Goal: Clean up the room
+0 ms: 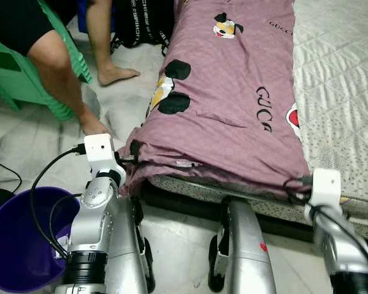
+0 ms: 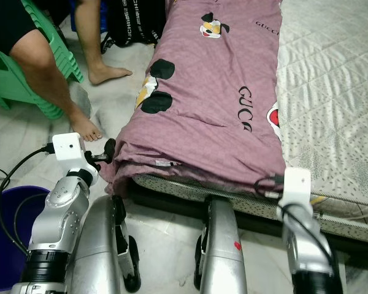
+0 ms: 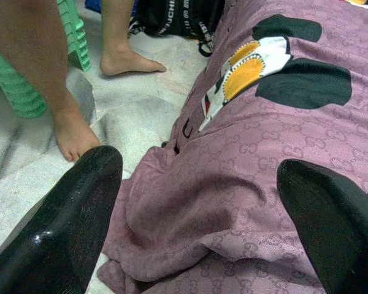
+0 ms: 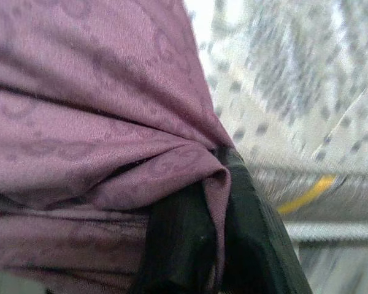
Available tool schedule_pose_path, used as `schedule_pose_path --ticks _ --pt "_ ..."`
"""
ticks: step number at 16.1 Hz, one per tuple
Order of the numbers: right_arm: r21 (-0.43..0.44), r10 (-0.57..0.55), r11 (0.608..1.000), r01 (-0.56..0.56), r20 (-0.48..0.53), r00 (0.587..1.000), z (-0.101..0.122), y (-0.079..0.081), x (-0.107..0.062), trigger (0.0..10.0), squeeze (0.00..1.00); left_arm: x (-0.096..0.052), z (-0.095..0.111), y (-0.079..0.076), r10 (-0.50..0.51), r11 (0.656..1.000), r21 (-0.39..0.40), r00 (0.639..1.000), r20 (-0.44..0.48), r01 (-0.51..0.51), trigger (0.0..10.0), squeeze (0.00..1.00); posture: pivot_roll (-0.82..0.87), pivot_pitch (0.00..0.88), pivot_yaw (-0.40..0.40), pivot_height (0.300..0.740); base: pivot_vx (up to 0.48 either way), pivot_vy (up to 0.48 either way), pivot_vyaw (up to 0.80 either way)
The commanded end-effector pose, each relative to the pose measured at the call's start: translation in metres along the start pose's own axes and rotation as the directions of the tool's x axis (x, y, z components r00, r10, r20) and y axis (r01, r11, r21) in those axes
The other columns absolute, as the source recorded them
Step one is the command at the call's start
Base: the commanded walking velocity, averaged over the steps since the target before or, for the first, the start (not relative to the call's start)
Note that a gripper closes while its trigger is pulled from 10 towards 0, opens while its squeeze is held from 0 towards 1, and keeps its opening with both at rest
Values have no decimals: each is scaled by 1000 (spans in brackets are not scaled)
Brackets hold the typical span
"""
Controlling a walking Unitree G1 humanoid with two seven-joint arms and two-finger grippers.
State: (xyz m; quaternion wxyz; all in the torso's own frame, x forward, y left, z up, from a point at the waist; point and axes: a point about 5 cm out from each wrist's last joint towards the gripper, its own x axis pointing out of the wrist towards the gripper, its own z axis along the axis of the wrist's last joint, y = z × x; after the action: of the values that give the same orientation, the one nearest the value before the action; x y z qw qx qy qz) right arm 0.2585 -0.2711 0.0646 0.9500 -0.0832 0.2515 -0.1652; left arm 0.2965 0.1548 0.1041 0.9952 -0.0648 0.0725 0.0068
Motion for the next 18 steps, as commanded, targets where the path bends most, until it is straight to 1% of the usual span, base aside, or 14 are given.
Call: schedule_pose_path --ticks 1,2,3,5,7,9,10,11,12,13,14,15,16,18 --pt "-21 -47 999 47 -23 999 -3 -9 0 10000 86 -1 3 1 5 1000 13 1000 4 -5 10000 0 32 218 -22 536 0 0 0" --pt "-16 -43 999 43 -24 999 -2 -7 0 10000 1000 -1 3 2 7 1000 14 1000 3 -7 10000 0 33 217 -22 536 0 0 0" --pt "2 -37 999 37 -46 998 -4 -6 0 10000 1000 -1 2 3 11 1000 16 1000 0 -11 10000 0 35 215 -23 536 0 0 0" --pt "21 -34 999 38 -155 987 -24 -8 -6 10000 1000 -2 0 6 16 1000 20 1000 -17 -16 10000 0 35 215 -23 536 0 0 0" --pt "12 -40 999 45 -270 962 -51 -20 -20 10000 1000 -4 -5 9 15 1000 26 999 -43 -14 10000 0 18 214 -23 536 0 0 0" --pt "-45 -54 998 42 -307 950 -66 -35 -34 10000 1000 -3 -8 7 6 1000 31 998 -60 -4 10000 0 7 213 -22 536 0 0 0" --pt "-46 -57 998 44 -311 949 -67 -36 -35 10000 1000 -3 -8 7 4 1000 32 998 -61 -2 10000 0 7 213 -22 536 0 0 0" --pt "-123 -154 984 132 -184 971 -48 -52 -30 10000 1000 -1 -7 6 2 1000 31 998 -59 0 10000 0 0 209 -17 536 0 0 0" --pt "-180 -198 966 186 -54 979 -25 -60 -24 10000 1000 0 -6 5 0 1000 31 998 -58 1 10000 0 0 204 -12 536 0 0 0" --pt "-205 -220 953 225 48 974 -3 -62 -21 10000 1000 0 -6 5 -2 999 33 998 -58 3 10000 0 0 201 -11 536 0 0 0" --pt "-179 -242 948 264 134 961 22 -63 -15 10000 1000 1 -5 4 -6 999 36 998 -55 9 10000 0 4 193 -9 536 0 0 0" --pt "-168 -243 946 276 191 951 38 -62 -13 10000 1000 2 -4 6 -7 999 39 999 -54 9 10000 0 8 188 -10 536 0 0 0" --pt "-173 -208 953 251 231 951 48 -57 -12 10000 1000 2 -3 8 -4 999 42 999 -52 6 10000 0 10 185 -13 536 0 0 0" --pt "-179 -118 970 165 249 961 47 -43 -14 10000 1000 2 -3 11 7 999 45 999 -48 -5 10000 0 11 180 -19 536 0 0 0"
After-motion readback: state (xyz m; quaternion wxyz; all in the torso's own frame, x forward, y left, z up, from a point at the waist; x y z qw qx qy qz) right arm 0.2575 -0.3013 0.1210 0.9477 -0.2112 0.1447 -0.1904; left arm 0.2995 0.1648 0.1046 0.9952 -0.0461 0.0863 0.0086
